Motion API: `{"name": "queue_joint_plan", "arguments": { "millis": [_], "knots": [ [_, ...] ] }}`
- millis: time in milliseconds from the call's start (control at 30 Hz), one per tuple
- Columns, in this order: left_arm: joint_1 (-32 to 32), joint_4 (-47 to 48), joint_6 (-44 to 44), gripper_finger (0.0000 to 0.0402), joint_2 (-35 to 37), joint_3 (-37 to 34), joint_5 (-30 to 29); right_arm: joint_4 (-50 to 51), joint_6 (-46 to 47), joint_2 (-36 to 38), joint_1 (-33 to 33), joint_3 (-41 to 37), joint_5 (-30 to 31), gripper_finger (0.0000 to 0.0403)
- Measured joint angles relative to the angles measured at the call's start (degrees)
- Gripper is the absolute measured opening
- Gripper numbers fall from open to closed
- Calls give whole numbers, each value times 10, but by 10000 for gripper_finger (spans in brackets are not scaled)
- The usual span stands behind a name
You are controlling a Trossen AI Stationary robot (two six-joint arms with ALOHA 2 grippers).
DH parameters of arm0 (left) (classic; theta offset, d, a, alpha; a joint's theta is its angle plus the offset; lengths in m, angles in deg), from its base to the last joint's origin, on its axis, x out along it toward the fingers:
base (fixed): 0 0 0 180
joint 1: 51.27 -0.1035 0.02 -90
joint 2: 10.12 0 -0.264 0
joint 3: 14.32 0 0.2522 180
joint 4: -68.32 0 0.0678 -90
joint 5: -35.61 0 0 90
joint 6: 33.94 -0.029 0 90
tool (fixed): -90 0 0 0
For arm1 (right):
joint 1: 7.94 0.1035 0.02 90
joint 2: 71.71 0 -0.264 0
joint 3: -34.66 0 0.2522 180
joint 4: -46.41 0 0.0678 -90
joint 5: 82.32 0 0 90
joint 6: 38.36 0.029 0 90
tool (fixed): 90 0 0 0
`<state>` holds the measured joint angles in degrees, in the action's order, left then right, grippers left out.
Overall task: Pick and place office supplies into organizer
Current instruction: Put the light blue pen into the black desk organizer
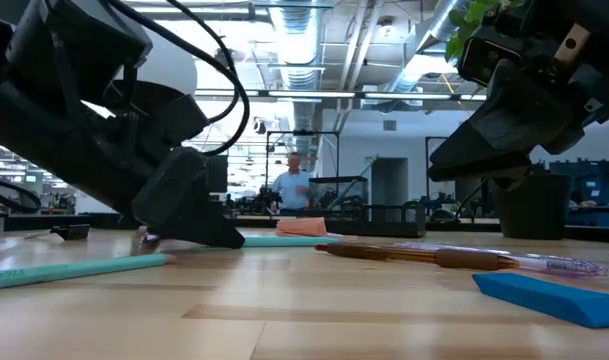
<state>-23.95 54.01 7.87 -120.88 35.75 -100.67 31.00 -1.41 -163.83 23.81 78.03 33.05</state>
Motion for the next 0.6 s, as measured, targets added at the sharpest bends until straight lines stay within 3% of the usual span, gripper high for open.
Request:
{"name": "queue_joint_plan", "arguments": {
  "millis": [300, 467, 600],
  "knots": [
    [9, -88, 35, 151, -39, 0, -7, 0, 0, 0, 1, 0, 0, 93],
    [22, -214, -19, 151, -107, 20, -48, 0, 0, 0, 1, 0, 0, 93],
    [29, -210, -68, 151, -114, 58, -32, 3, 0, 0, 3, 0, 0, 93]
  ]
}}
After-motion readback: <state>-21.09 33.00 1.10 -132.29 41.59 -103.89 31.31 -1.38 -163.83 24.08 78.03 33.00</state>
